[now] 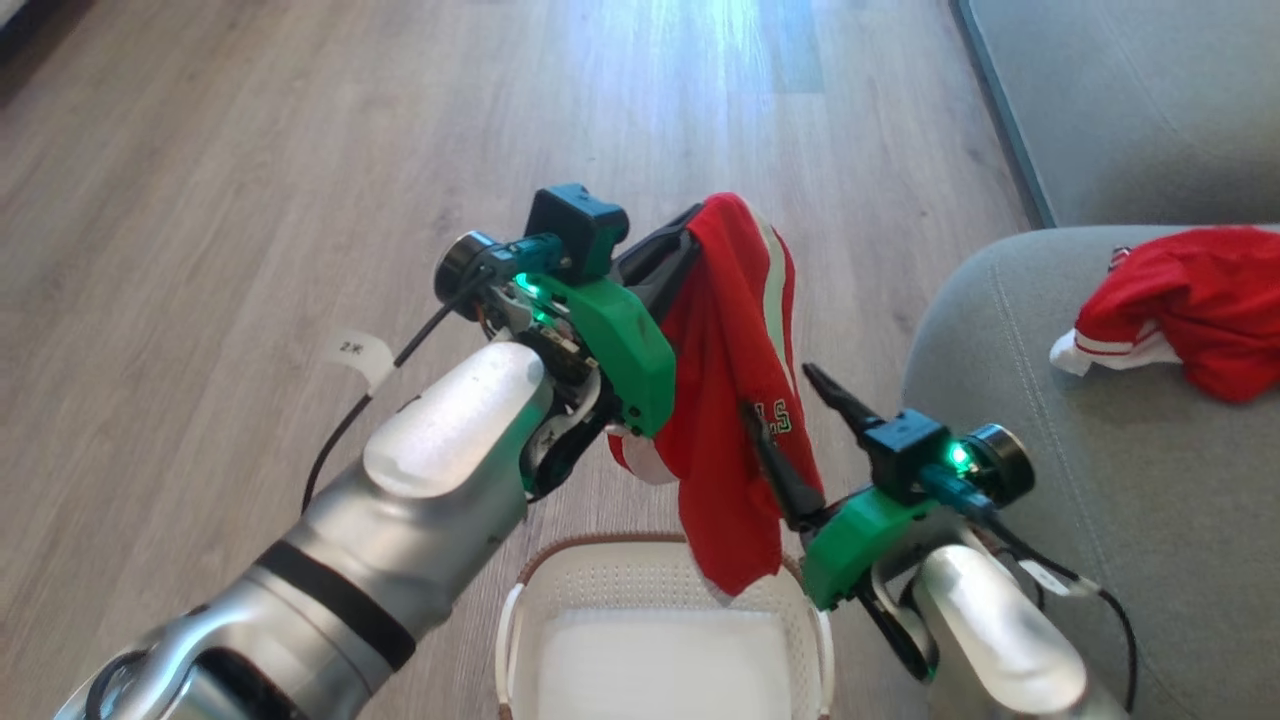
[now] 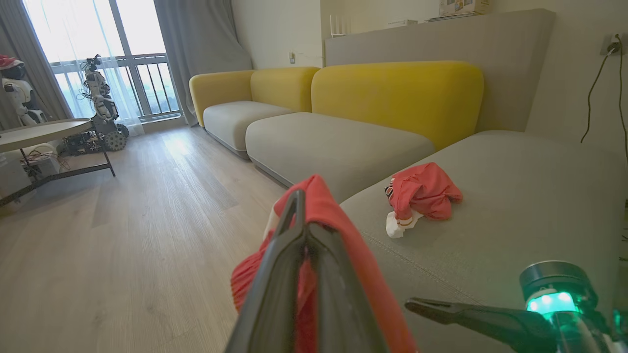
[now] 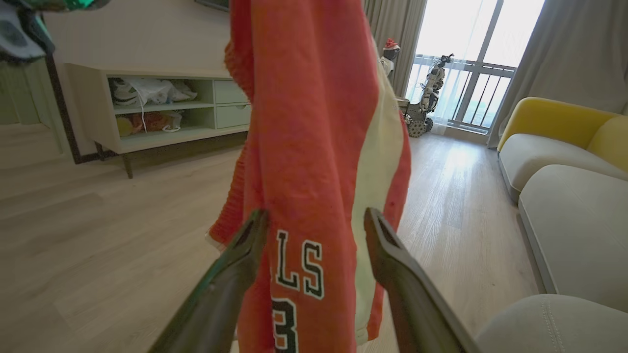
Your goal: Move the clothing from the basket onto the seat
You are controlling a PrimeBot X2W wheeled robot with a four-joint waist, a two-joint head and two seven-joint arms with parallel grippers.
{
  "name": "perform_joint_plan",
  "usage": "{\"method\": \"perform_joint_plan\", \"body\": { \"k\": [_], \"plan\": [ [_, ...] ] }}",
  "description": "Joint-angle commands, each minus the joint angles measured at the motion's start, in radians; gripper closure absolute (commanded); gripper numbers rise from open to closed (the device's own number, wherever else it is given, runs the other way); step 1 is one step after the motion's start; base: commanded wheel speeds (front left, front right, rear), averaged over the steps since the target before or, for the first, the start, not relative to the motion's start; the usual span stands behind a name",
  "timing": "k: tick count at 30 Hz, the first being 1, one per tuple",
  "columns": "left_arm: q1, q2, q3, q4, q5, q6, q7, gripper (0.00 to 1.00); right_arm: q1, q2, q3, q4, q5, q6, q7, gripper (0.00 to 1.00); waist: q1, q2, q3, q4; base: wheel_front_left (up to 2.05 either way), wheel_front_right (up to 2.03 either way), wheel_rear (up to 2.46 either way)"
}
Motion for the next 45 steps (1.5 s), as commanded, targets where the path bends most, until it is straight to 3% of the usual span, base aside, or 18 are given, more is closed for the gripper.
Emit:
{"method": "perform_joint_plan", "body": {
  "k": [1, 10, 11, 13, 14, 16, 20, 21, 22, 23, 24, 33, 45],
  "plan": [
    [-0.084, 0.01, 0.031, -0.029, 0.002, 0.001, -0.002, 1.0, -0.05, 0.004, 0.022, -0.017, 0.009, 0.0, -0.006, 0.0, 0.0001, -0.0001, -0.004, 0.007, 0.0, 0.0, 0.0],
    [-0.08, -0.003, 0.011, -0.076, -0.004, 0.003, 0.004, 1.0, -0.168, 0.004, 0.126, 0.173, 0.076, 0.0, -0.006, 0.0, 0.0001, -0.0001, -0.013, 0.049, 0.0, 0.0, 0.0],
    [-0.078, -0.003, 0.01, -0.081, -0.005, 0.004, 0.003, 1.0, -0.179, 0.004, 0.136, 0.183, 0.086, 0.0, -0.006, 0.09, 0.0001, -0.0001, -0.013, 0.052, 0.0, 0.0, 0.0],
    [-0.073, -0.004, 0.008, -0.091, -0.007, 0.007, 0.003, 1.0, -0.197, 0.004, 0.15, 0.197, 0.1, 0.0, -0.006, 0.52, 0.0001, -0.0001, -0.012, 0.057, 0.0, 0.0, 0.0],
    [-0.069, -0.003, 0.008, -0.095, -0.01, 0.008, 0.003, 1.0, -0.205, 0.004, 0.154, 0.202, 0.106, 0.0, -0.006, 0.63, 0.0001, -0.0001, -0.01, 0.059, 0.0, 0.0, 0.0],
    [-0.059, 0.0, 0.01, -0.099, -0.016, 0.012, 0.003, 1.0, -0.219, 0.004, 0.159, 0.207, 0.116, 0.0, -0.006, 1.0, 0.0001, -0.0001, -0.007, 0.06, 0.0, 0.0, 0.0],
    [-0.029, 0.01, 0.028, -0.102, -0.044, 0.018, -0.004, 1.0, -0.23, 0.004, 0.136, 0.203, 0.12, 0.0, -0.006, 1.0, 0.0001, -0.0001, 0.002, 0.049, 0.0, 0.0, 0.0],
    [-0.021, 0.015, 0.031, -0.1, -0.047, 0.021, -0.008, 0.93, -0.232, 0.004, 0.126, 0.202, 0.116, 0.0, -0.006, 1.0, 0.0001, -0.0001, 0.004, 0.043, 0.0, 0.0, 0.0],
    [-0.013, 0.019, 0.033, -0.099, -0.051, 0.023, -0.012, 0.66, -0.234, 0.004, 0.114, 0.202, 0.109, 0.0, -0.006, 1.0, 0.0001, -0.0001, 0.008, 0.037, 0.0, 0.0, 0.0],
    [-0.005, 0.022, 0.037, -0.096, -0.056, 0.023, -0.017, 0.48, -0.236, 0.004, 0.101, 0.2, 0.102, 0.0, -0.006, 1.0, 0.0001, -0.0001, 0.011, 0.028, 0.0, 0.0, 0.0],
    [0.004, 0.025, 0.04, -0.094, -0.062, 0.023, -0.022, 0.02, -0.239, 0.004, 0.087, 0.197, 0.095, 0.0, -0.006, 1.0, 0.0001, -0.0001, 0.015, 0.019, 0.0, 0.0, 0.0],
    [0.084, 0.03, 0.056, -0.077, -0.072, 0.035, -0.088, 0.0, -0.253, -0.066, -0.047, 0.113, 0.026, 0.0, -0.006, 1.0, 0.0001, -0.0001, 0.053, -0.099, 0.0, 0.0, 0.0],
    [0.167, 0.018, 0.061, -0.091, -0.036, 0.046, -0.117, 0.0, -0.269, -0.166, -0.093, 0.012, -0.003, 0.0, -0.006, 1.0, 0.0001, -0.0001, 0.12, -0.316, 0.0, 0.0, 0.0]
  ]
}}
